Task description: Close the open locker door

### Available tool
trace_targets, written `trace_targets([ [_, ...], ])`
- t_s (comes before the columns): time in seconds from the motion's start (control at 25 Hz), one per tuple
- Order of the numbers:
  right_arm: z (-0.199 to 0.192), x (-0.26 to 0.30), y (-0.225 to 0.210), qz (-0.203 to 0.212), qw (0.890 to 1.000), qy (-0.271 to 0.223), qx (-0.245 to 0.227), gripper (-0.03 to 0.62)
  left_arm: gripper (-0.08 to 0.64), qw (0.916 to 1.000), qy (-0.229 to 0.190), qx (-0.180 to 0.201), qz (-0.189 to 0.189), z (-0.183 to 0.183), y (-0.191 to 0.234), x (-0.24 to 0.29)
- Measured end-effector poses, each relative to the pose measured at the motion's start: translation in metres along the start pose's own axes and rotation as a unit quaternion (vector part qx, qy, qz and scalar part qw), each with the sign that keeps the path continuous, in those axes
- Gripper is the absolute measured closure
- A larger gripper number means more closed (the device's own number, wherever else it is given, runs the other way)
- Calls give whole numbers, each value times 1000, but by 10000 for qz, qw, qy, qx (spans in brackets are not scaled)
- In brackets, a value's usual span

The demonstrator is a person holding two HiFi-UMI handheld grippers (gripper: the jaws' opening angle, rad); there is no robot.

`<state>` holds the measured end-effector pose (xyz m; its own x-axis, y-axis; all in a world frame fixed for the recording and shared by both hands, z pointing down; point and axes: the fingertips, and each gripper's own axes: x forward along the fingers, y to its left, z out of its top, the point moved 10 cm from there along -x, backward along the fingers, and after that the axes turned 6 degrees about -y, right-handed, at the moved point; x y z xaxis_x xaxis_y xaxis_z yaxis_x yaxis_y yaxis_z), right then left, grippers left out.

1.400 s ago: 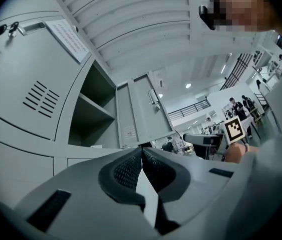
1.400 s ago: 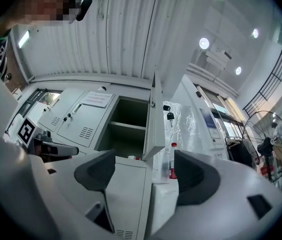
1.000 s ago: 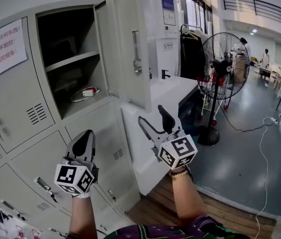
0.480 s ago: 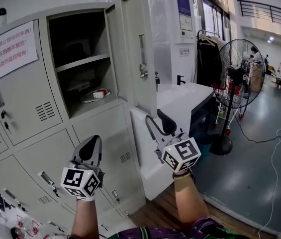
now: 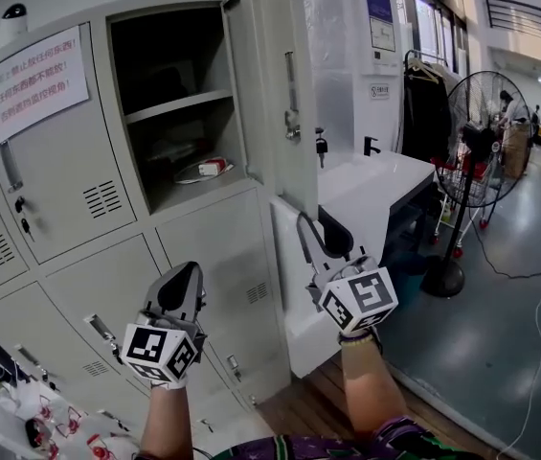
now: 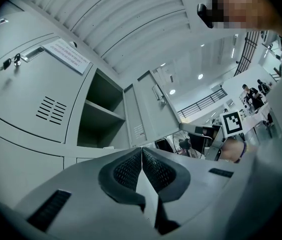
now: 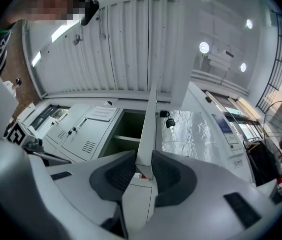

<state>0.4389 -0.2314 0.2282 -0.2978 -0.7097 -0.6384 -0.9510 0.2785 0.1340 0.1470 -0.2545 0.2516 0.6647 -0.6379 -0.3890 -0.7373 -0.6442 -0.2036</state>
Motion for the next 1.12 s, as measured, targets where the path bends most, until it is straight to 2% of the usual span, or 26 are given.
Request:
trace_targets([
  [0.44,-5,8,26,238,9992,-182,254,487,537,9984,-20,109,551,9,25,-35],
  [0.64,-7,15,41,427,9985,-214,256,468,537,9972,-69,-120,737,14,31,-51],
  [1.12,-14,31,72,661,9974,-234,135,456,537,9930,43,110,1172,19,43,-87],
])
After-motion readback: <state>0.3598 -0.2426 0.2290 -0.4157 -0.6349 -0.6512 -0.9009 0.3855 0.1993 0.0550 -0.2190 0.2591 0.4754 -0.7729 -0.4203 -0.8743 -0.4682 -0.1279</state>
